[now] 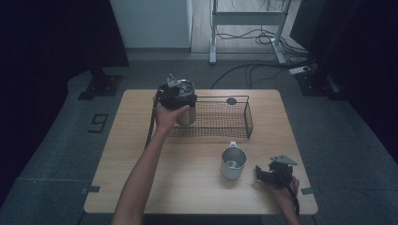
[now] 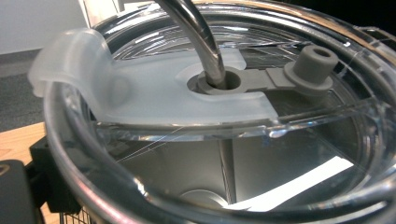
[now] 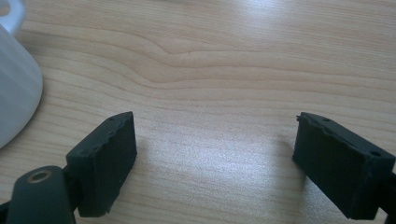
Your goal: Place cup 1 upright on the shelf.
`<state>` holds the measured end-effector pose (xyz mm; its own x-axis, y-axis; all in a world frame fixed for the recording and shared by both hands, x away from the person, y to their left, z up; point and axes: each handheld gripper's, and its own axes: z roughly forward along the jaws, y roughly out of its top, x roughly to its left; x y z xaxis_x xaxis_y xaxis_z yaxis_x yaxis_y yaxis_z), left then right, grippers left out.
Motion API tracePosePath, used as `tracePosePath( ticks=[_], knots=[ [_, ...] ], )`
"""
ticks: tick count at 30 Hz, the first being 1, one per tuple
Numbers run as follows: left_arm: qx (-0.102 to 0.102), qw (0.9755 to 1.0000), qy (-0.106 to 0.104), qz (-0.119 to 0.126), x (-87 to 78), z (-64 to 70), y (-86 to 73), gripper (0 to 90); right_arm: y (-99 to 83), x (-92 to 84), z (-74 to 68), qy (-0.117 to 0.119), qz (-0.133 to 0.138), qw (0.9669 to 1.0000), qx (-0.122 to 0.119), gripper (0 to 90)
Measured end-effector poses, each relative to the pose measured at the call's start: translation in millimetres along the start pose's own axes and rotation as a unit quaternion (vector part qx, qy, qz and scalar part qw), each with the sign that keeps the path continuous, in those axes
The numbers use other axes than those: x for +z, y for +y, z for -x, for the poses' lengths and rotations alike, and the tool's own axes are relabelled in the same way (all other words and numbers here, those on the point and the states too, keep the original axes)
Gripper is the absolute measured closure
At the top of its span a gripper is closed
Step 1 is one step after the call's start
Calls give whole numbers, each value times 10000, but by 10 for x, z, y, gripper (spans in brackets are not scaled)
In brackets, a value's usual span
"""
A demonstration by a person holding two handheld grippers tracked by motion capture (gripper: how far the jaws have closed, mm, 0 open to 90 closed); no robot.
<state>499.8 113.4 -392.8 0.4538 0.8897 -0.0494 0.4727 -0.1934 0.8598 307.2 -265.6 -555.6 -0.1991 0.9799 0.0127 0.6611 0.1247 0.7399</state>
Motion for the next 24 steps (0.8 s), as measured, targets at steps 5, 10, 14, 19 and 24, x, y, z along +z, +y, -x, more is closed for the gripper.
tracePosePath(
  ticks=[5, 10, 14, 19, 24],
  knots=[
    [-9, 10000, 23, -51, 47, -10, -24, 42, 0, 0, 0, -1, 1, 10000, 1, 129],
    [-17, 10000, 53, -78, 99, -11, -60, 42, 0, 0, 0, -2, 2, 10000, 0, 130],
    [-56, 9999, 81, -118, 152, -13, -100, 42, 0, 0, 0, -3, 2, 10000, 3, 129],
    [-116, 9997, 102, -203, 210, -34, -143, 42, 0, 0, 1, -3, 1, 10000, -3, 129],
    [-105, 9995, 136, -254, 251, -39, -178, 42, 0, 0, 1, -3, 2, 10000, -5, 129]
  ],
)
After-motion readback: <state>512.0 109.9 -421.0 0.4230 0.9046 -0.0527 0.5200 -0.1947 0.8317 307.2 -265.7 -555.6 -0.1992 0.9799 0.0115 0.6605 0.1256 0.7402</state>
